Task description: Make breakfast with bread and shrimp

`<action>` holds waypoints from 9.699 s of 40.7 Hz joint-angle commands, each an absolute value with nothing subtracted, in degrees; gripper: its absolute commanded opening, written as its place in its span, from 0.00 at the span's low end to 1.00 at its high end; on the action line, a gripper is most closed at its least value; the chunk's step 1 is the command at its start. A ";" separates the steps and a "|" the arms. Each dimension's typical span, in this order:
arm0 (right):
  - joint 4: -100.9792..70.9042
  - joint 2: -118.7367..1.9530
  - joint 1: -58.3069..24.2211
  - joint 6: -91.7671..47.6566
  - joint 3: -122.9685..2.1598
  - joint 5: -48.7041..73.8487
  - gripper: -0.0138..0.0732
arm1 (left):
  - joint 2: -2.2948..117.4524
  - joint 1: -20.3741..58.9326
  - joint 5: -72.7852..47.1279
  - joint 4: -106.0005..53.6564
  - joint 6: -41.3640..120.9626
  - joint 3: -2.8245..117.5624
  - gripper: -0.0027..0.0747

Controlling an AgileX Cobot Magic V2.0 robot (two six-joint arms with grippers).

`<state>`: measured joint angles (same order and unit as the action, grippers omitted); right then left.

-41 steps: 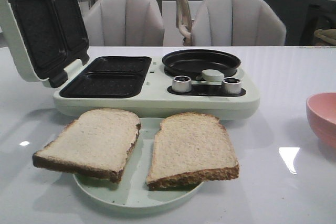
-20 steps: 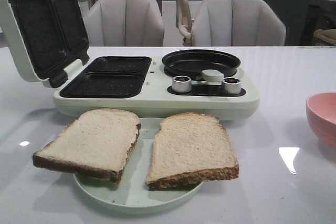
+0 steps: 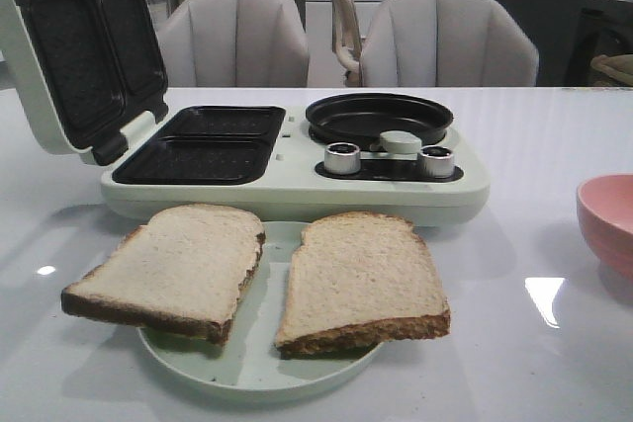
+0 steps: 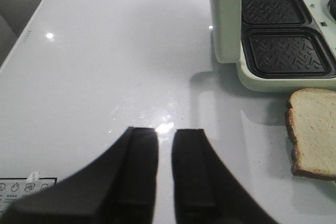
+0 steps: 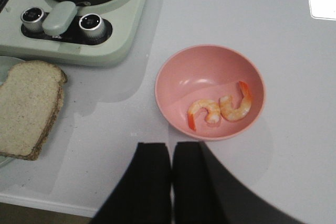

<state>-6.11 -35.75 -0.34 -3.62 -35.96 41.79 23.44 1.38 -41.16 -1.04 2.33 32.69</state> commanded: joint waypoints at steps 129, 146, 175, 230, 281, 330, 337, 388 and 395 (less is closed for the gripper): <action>-6.27 -38.24 -0.08 -3.77 -37.42 38.17 0.81 | 71.91 48.76 -33.19 90.40 -27.08 45.44 0.16; -6.27 -38.24 -0.08 -3.77 -37.42 38.17 0.81 | 96.81 34.55 -28.07 90.40 -27.08 65.93 0.16; -6.27 -38.24 -0.08 -3.77 -37.42 38.17 0.81 | 113.29 29.24 -29.35 90.86 -27.08 82.88 0.44; -6.31 -38.24 -0.08 -3.77 -37.42 38.05 0.81 | 80.30 45.25 -62.57 42.81 -22.00 80.16 0.74; -62.33 -81.21 -10.13 -38.14 -37.80 39.63 0.81 | 51.96 45.25 -51.37 15.94 -19.62 53.61 0.74; -66.16 -94.79 -13.90 -42.45 -50.89 42.32 0.20 | 51.96 45.25 -49.93 16.65 -19.62 53.61 0.74; -68.68 -88.26 -13.90 -42.67 -55.16 48.68 0.20 | 51.96 45.25 -49.93 17.19 -19.62 53.61 0.74; -90.35 -120.87 -21.41 -60.62 -91.77 40.90 0.78 | 51.96 45.25 -48.97 17.69 -19.62 53.61 0.74; -87.82 -120.22 -21.08 -60.68 -91.99 41.29 0.78 | 51.96 45.25 -48.97 17.83 -19.62 53.61 0.74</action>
